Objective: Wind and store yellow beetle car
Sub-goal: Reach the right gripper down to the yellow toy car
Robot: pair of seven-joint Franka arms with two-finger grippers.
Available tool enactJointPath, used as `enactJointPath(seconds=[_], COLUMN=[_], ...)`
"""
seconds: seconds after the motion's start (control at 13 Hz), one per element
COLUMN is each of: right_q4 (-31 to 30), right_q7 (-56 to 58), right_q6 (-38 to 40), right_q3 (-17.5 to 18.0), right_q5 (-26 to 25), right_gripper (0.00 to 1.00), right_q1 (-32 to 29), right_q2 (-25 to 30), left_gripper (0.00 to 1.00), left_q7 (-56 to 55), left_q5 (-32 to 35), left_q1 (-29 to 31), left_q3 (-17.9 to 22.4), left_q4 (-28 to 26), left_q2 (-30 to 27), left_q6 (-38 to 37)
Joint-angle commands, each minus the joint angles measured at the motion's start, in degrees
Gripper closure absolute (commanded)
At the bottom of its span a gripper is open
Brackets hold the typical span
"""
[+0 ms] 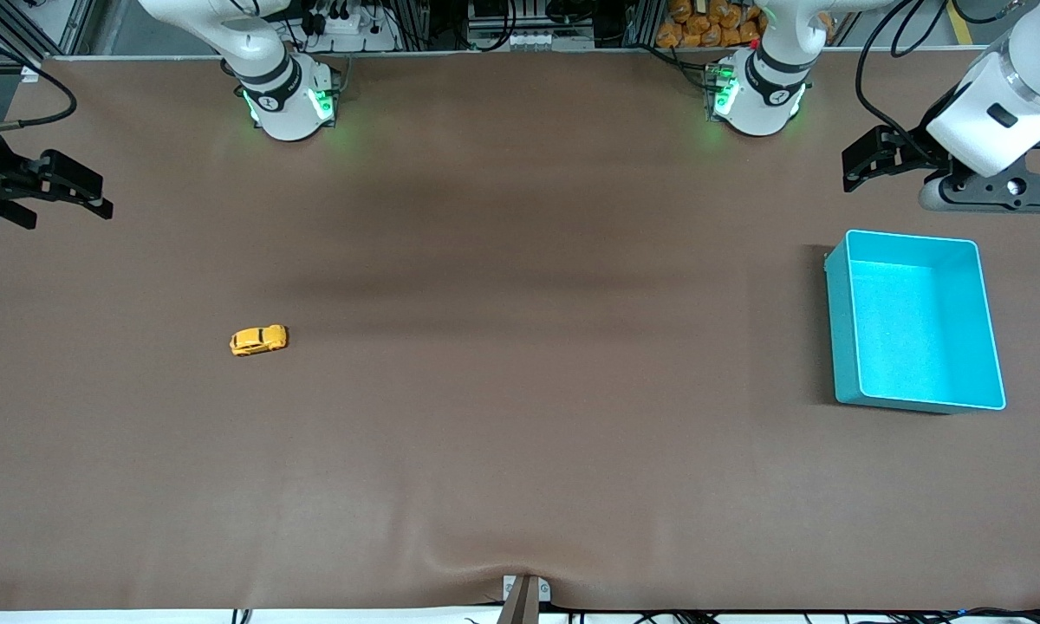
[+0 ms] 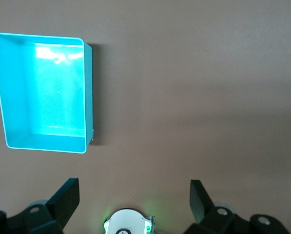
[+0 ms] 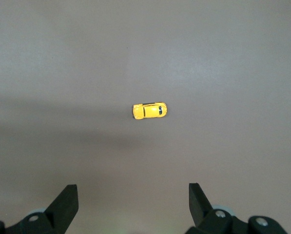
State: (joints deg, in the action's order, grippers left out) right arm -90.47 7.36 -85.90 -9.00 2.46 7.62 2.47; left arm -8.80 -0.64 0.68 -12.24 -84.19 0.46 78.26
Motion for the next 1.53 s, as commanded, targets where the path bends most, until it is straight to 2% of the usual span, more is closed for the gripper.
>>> enactJointPath(seconds=[0.0, 0.46, 0.69, 1.07, 1.46], right_q4=[0.38, -0.23, -1.46, -12.78, -25.34], right_q7=[0.81, 0.90, 7.11, 20.91, 39.09], right_q6=[0.82, 0.65, -0.49, -9.97, -25.16], right_q3=[-0.32, -0.23, -0.14, -0.14, -0.06], right_q5=[-0.26, -0.26, -0.26, -0.53, -2.28], right_gripper=[0.00, 0.00, 0.00, 0.00, 0.00], right_q1=[0.38, 0.99, 1.26, 1.78, 3.81], right_q2=[0.96, 0.09, -2.55, -2.82, -3.78], left_gripper=[0.00, 0.00, 0.00, 0.00, 0.00], left_q7=[0.71, 0.89, 0.71, 1.41, 0.98], left_q5=[1.52, 1.52, 1.52, 1.35, 1.08], left_q1=[-0.32, -0.06, -0.06, 0.90, 1.70], left_q3=[0.38, 0.38, 0.38, 0.38, 0.38], left_q4=[-0.18, -0.18, -0.09, 0.17, 1.39], left_q2=[-0.99, -0.90, -0.46, 0.33, 2.08], left_q6=[-0.47, -0.47, -0.47, -0.39, 0.05])
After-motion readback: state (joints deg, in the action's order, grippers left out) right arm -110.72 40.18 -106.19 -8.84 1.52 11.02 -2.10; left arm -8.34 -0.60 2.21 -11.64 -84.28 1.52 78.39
